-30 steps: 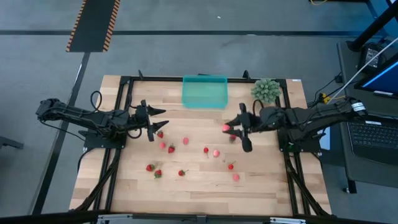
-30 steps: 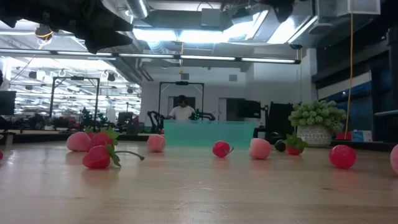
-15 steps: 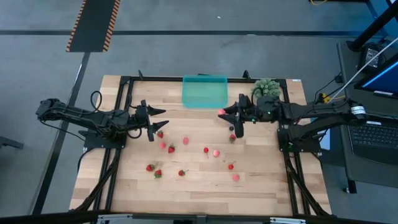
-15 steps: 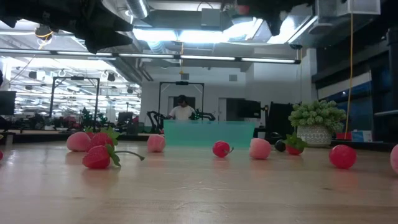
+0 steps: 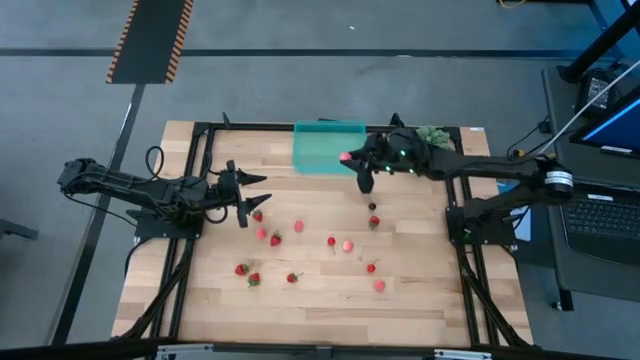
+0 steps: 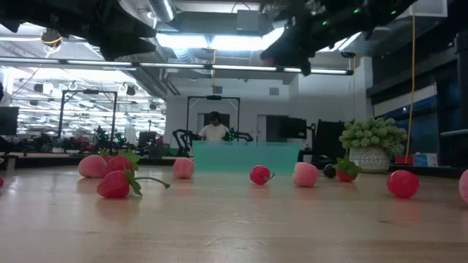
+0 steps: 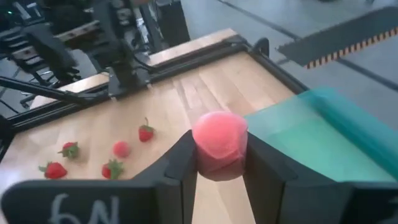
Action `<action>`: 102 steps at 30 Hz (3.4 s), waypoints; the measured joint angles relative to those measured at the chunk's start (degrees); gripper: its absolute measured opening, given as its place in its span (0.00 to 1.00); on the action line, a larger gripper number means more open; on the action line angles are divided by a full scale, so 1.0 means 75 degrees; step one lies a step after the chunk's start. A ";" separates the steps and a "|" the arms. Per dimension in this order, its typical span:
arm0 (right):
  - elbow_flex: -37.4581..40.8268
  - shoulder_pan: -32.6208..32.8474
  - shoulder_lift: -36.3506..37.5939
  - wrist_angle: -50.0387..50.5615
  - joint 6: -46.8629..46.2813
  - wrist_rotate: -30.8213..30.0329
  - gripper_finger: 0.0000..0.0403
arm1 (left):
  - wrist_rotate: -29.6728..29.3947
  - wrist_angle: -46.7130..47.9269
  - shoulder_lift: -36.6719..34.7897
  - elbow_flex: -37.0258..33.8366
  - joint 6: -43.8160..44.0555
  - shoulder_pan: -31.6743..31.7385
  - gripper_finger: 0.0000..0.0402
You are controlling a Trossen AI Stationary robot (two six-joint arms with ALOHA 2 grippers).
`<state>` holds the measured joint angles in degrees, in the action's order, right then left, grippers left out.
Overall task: Pick and placing Produce into tupperware
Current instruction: Put the apricot into the blue basket, then put the black cherry into the blue basket
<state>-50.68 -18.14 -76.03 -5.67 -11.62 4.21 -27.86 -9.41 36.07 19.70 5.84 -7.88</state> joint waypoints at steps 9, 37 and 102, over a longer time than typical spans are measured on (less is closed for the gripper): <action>-0.2289 -0.1160 -0.2209 0.1851 0.0016 0.0069 0.27 | 0.0000 -0.0003 0.0000 0.0000 -0.0005 0.0000 0.61; -0.8597 -0.2566 -0.7672 0.8147 -0.0646 0.0076 0.27 | 0.0003 0.0178 -0.0001 -0.0003 0.0006 -0.0003 0.61; -1.1086 -0.1481 -0.7241 1.1682 0.0199 -0.1015 0.62 | 0.0006 0.0172 0.0000 -0.0003 0.0199 -0.0005 0.61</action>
<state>-133.82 -29.24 -130.33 81.95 -10.13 -3.40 -27.81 -8.12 36.07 19.68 7.33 -7.92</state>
